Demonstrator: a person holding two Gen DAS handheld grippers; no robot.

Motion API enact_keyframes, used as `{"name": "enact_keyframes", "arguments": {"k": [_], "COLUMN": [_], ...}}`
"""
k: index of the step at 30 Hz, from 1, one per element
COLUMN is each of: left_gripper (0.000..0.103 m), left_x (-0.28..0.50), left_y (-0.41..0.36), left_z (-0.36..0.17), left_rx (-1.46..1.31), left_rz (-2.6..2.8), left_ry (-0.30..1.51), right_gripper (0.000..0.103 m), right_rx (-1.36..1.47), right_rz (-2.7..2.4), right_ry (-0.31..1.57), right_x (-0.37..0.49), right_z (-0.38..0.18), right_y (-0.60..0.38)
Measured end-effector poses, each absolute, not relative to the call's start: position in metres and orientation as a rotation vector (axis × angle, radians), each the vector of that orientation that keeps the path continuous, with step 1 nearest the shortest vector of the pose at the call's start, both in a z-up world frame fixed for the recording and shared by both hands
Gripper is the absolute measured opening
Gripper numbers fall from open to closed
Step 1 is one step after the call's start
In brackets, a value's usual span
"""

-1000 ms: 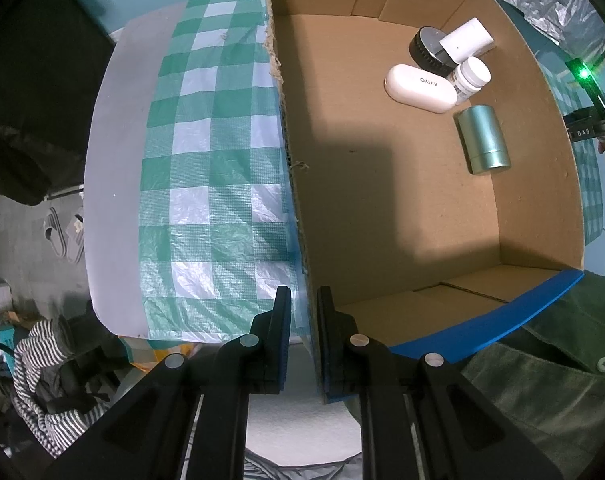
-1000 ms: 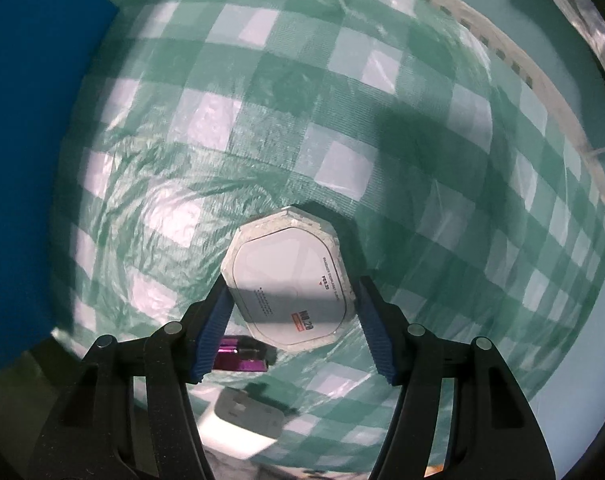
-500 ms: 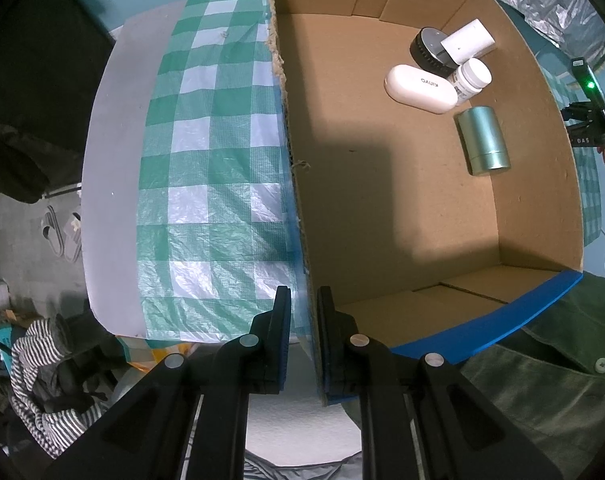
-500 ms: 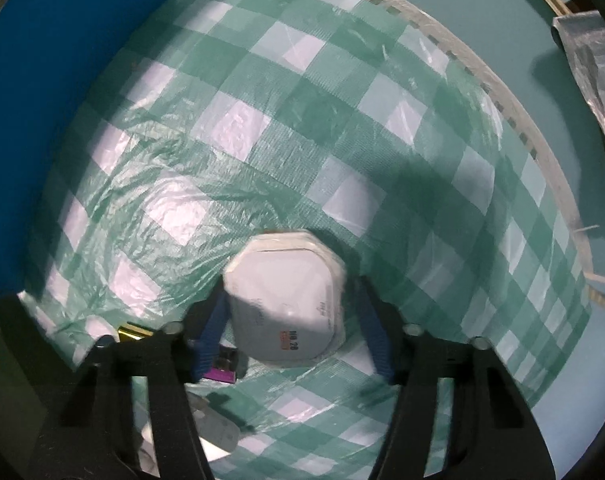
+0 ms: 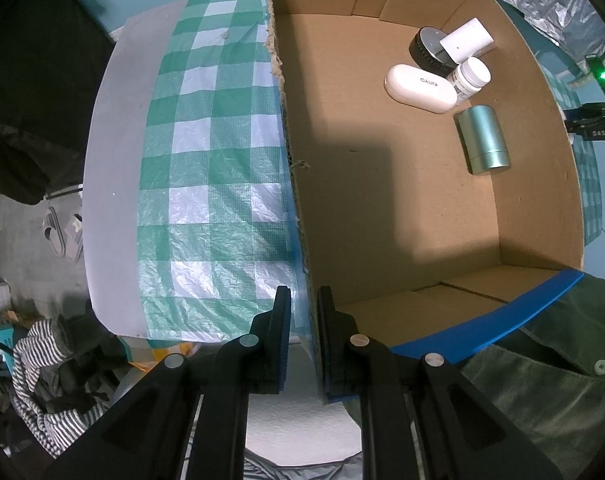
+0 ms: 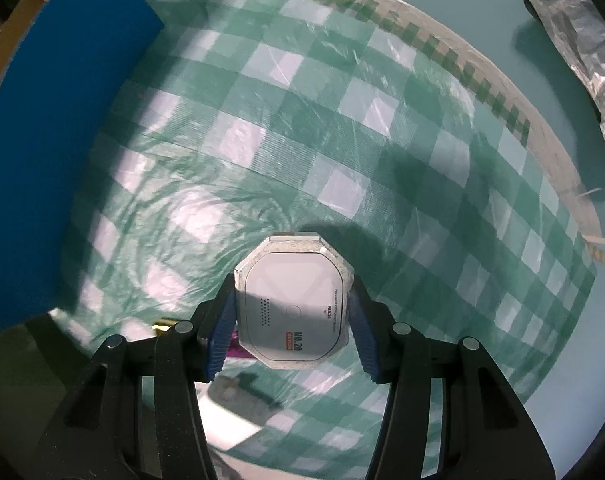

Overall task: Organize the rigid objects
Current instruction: 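Lift the white octagonal device and carry it toward the box, then lower the octagonal device into the box and open the right gripper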

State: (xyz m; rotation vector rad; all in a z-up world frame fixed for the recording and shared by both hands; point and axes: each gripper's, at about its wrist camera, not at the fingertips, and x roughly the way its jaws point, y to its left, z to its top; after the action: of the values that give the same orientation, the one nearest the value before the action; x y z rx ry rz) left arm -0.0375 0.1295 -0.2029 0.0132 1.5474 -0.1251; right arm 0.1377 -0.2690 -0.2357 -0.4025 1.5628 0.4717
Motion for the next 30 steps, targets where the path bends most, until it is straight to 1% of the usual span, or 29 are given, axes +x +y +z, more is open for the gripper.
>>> {"name": "enact_keyframes", "arguments": {"k": [10, 19, 30], "left_gripper": [0.013, 0.013, 0.013], "left_x": [-0.038, -0.039, -0.038], "left_y": [0.128, 0.128, 0.128], "left_z": [-0.202, -0.202, -0.199], "left_rx": [0.021, 0.021, 0.018], "left_rz": [-0.132, -0.131, -0.123], "left_ry": [1.541, 1.541, 1.54], "right_gripper": [0.053, 0.053, 0.053], "right_rx": [-0.413, -0.437, -0.527], "right_rz": [0.521, 0.593, 0.757], "right_ry": [1.502, 1.445, 1.374], "right_x": [0.126, 0.118, 0.104], "right_z": [-0.183, -0.154, -0.126], "right_y": [-0.243, -0.214, -0.144]}}
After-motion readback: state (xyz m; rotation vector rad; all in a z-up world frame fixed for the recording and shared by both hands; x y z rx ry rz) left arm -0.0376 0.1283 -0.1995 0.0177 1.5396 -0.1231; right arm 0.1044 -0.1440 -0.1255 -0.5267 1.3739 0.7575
